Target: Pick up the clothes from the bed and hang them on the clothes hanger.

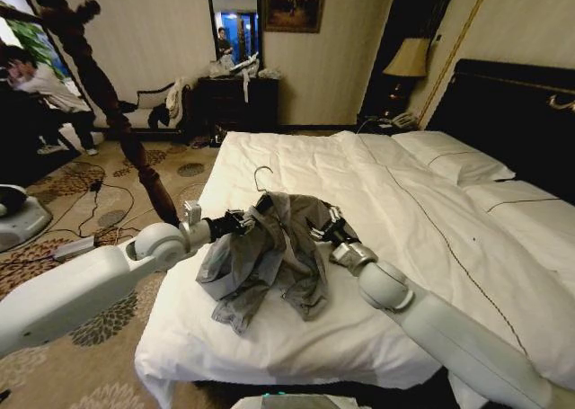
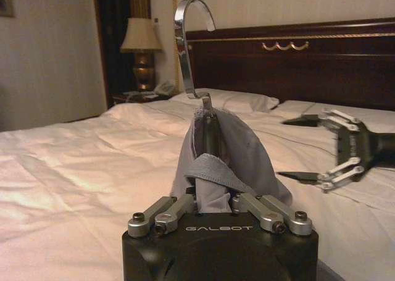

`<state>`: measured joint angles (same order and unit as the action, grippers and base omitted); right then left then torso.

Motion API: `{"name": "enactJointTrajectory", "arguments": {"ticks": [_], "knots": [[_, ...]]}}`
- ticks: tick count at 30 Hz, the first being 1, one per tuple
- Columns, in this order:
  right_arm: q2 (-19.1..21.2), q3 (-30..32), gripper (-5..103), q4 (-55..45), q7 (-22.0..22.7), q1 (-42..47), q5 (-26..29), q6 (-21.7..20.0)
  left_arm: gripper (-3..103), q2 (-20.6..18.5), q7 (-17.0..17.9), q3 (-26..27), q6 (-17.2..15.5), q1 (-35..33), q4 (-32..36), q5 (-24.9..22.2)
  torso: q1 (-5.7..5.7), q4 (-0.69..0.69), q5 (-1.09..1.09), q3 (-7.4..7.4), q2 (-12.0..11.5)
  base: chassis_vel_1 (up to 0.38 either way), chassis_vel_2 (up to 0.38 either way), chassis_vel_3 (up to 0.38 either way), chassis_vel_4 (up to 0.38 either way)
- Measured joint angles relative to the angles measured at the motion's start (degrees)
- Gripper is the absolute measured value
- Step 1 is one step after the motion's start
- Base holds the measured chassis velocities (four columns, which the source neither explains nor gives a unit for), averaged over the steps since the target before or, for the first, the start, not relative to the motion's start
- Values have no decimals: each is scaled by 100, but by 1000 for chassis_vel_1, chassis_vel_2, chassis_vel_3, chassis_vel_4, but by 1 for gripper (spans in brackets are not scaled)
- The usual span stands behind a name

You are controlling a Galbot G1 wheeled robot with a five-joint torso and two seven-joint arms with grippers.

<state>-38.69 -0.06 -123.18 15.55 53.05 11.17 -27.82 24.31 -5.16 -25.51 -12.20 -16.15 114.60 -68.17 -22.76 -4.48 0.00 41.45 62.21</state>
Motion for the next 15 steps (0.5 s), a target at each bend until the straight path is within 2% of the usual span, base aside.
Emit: {"name": "enactJointTrajectory", "arguments": {"ticks": [1,2,3,4,6,7,9,10,11,12,13,15], "knots": [[8,106,91,-50,137,82,311,-3,16,-24,31,65,1,-38,22,-16,0,1,0,0,0,0,0,0,0],[16,407,96,-168,466,316,1115,17,16,-75,120,221,1,-126,56,-70,0,4,-1,0,0,0,0,0,0],[16,407,96,-168,466,316,1115,17,16,-75,120,221,1,-126,56,-70,0,4,-1,0,0,0,0,0,0],[2,775,99,-251,620,547,1684,78,16,-110,191,354,1,-191,67,-120,0,3,0,0,0,0,0,0,0],[-28,1554,100,-300,690,1134,2249,294,16,-136,270,549,14,-280,56,-154,0,3,-1,0,0,0,0,0,0],[-28,1554,100,-300,690,1134,2249,294,16,-136,270,549,14,-280,56,-154,0,3,-1,0,0,0,0,0,0],[-103,2220,100,-303,571,1752,2483,504,16,-141,319,692,32,-351,47,-188,0,1,1,0,0,0,0,0,0],[-222,2759,100,-325,486,2230,2667,617,16,-137,353,818,41,-430,53,-208,0,-1,1,0,0,0,0,0,0],[-222,2759,100,-325,486,2230,2667,617,16,-137,353,818,41,-430,53,-208,0,-1,1,0,0,0,0,0,0],[-314,3079,100,-353,393,2544,2752,695,16,-130,372,899,44,-491,61,-212,0,0,1,0,0,0,0,0,0],[-433,3368,100,-387,249,2852,2785,779,16,-119,389,983,49,-557,77,-211,0,0,1,0,0,0,0,0,0],[-920,4081,100,-515,-157,3580,2573,1066,16,-78,418,1208,69,-817,114,-144,1,2,-2,-1,0,0,0,0,0]]}}
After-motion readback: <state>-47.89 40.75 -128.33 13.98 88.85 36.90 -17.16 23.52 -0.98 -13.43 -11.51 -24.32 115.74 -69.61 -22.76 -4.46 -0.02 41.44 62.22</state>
